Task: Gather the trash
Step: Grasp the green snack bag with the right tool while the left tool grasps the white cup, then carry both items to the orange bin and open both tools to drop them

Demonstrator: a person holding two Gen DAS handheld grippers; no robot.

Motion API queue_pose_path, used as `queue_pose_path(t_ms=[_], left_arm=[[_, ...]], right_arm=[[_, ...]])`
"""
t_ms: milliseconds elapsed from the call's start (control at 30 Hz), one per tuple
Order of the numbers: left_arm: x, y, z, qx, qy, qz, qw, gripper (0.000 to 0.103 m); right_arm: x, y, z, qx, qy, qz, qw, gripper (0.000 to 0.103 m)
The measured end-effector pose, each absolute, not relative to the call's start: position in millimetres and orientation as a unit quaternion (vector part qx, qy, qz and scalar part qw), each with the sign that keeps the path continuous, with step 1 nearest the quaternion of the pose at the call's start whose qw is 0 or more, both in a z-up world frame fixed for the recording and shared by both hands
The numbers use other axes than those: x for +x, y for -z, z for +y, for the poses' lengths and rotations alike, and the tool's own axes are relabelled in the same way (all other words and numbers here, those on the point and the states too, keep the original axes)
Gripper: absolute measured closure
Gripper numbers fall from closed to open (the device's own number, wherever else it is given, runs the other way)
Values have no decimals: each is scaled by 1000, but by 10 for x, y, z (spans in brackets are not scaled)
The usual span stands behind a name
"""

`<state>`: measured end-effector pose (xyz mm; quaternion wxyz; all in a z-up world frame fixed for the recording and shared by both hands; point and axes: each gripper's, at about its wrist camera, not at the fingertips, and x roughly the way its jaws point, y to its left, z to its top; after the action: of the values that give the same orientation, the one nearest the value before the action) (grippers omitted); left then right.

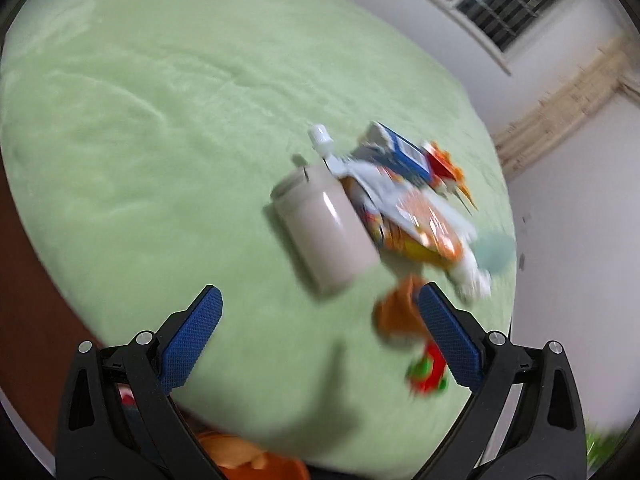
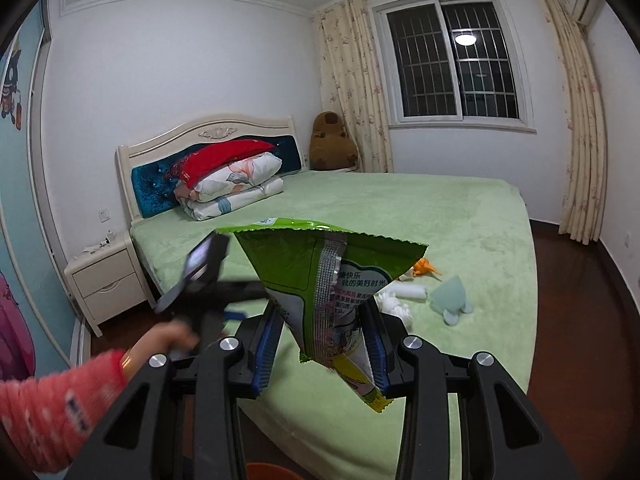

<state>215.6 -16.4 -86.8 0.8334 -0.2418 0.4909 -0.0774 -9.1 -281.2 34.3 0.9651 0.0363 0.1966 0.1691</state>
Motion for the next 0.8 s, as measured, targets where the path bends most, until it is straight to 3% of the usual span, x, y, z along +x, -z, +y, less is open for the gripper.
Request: queue_pose_path(t_ms=[200,233,267,433,800], left_arm=[[2569,1018,-166,-290,43,538,790,9],[2600,1045,-189,-286,36,544,788,14],[2630,1064,-238,-281,26,551,785,32],[2640,1136,-266,-287,18,554,781,52],[2383,915,-135,-258,67,515,814,53]], right_arm=[[-126,-234,-3000,49,-160,202,965,64],[-125,-226,-3030,54,-158,202,965,64],[-144,-210,-3058,58,-158,202,965,64],[-159,-171,-3127,68,-150,200,966,64],[-156,-113,-3085,75,-156,207,963,71]])
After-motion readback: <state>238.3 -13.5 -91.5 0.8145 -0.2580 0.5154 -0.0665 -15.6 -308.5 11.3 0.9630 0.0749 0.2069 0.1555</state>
